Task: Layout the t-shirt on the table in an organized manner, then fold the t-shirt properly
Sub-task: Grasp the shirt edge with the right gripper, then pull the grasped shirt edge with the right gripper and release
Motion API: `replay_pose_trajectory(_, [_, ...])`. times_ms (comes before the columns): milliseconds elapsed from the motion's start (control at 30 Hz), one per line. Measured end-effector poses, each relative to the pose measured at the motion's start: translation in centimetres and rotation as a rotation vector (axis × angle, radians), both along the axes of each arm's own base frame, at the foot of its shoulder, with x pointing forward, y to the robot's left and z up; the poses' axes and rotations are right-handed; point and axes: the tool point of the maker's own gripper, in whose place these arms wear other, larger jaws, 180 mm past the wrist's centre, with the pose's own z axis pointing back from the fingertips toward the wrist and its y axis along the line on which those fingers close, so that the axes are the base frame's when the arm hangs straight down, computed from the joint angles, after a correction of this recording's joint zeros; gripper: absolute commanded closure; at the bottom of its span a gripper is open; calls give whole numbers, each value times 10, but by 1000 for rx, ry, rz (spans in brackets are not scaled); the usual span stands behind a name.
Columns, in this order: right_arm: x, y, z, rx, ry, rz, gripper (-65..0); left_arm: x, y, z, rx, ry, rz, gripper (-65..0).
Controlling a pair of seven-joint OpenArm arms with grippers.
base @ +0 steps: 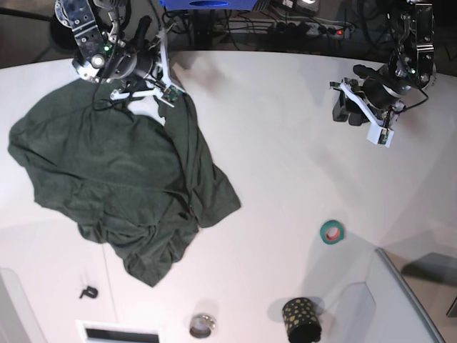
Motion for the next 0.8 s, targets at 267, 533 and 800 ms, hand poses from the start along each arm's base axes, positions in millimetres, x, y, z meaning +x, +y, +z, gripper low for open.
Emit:
replay_pose_trajectory(267, [25, 18, 51, 69, -156, 2, -323, -6, 1, -5, -2, 18, 6, -224])
replay_pose_trajectory(533, [100, 31, 36, 47, -165, -43, -320, -10, 4, -9, -1, 33, 13, -224])
replay_pose_trajectory(800, [84, 32, -5, 23, -25, -42, -318, -10, 3, -10, -3, 35, 14, -222])
